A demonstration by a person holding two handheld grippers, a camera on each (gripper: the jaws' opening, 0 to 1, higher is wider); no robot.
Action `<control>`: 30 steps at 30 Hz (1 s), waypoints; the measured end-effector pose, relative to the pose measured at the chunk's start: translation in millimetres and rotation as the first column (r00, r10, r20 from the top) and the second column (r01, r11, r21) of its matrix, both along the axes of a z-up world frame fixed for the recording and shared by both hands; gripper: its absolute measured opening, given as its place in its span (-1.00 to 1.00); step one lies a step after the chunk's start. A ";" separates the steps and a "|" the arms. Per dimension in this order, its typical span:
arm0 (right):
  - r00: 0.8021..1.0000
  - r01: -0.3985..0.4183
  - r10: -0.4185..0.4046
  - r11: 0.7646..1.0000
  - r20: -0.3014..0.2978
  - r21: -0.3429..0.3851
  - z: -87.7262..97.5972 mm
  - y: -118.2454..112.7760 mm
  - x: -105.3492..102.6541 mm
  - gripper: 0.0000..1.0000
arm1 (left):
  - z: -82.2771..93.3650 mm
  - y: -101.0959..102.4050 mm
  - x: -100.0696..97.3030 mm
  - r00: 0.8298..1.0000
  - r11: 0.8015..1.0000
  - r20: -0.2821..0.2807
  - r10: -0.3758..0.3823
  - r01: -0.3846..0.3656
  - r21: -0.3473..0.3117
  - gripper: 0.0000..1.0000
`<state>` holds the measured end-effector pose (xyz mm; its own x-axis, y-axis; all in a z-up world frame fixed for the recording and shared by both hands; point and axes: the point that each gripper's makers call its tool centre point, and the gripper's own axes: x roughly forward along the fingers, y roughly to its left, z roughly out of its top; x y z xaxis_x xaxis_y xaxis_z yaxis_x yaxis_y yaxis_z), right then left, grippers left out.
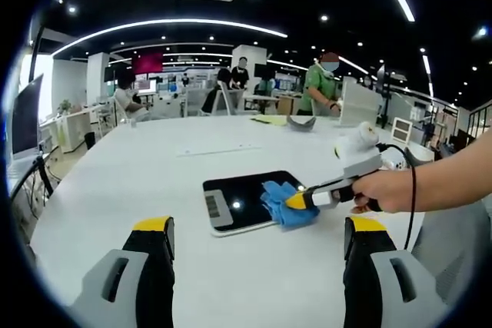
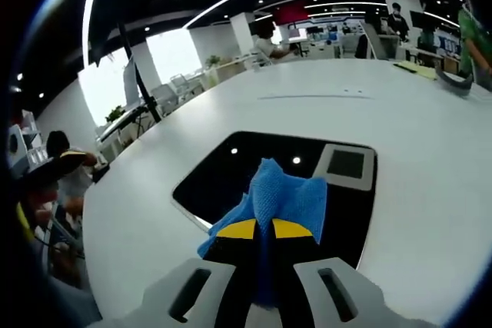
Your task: Wipe the mirror surface with the cleaning cloth until all visible marks leave the cleaned area.
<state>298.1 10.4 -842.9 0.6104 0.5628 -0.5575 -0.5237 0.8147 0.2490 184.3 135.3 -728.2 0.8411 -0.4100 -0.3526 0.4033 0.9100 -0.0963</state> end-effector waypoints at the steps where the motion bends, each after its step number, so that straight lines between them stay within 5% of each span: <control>1: 1.000 0.003 -0.003 1.000 0.000 0.000 -0.1 -1.9 -0.1 -0.97 | 0.0 0.1 0.2 1.000 1.000 0.001 0.000 0.000 0.000 0.84; 30: 0.999 0.045 -0.045 0.999 0.015 0.000 -0.6 -23.8 -2.8 -0.98 | -3.2 -2.8 0.5 1.000 1.000 -0.002 -0.009 0.009 -0.007 0.83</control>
